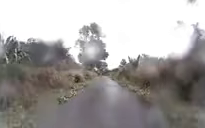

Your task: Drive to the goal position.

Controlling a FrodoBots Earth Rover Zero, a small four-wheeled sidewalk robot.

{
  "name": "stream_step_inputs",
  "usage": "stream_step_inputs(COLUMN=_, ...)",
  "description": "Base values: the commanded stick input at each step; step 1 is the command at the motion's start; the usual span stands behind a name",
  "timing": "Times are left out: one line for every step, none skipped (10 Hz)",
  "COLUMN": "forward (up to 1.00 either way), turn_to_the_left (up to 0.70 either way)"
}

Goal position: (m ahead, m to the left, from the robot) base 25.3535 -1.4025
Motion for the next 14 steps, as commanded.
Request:
stream_step_inputs(forward=0.85, turn_to_the_left=0.0)
stream_step_inputs(forward=0.85, turn_to_the_left=0.0)
stream_step_inputs(forward=0.85, turn_to_the_left=0.0)
stream_step_inputs(forward=0.85, turn_to_the_left=0.0)
stream_step_inputs(forward=0.85, turn_to_the_left=0.0)
stream_step_inputs(forward=0.85, turn_to_the_left=0.0)
stream_step_inputs(forward=0.85, turn_to_the_left=0.0)
stream_step_inputs(forward=0.85, turn_to_the_left=0.0)
stream_step_inputs(forward=0.85, turn_to_the_left=0.0)
stream_step_inputs(forward=0.85, turn_to_the_left=0.0)
stream_step_inputs(forward=0.85, turn_to_the_left=0.0)
stream_step_inputs(forward=0.85, turn_to_the_left=0.0)
stream_step_inputs(forward=0.85, turn_to_the_left=0.0)
stream_step_inputs(forward=0.85, turn_to_the_left=0.0)
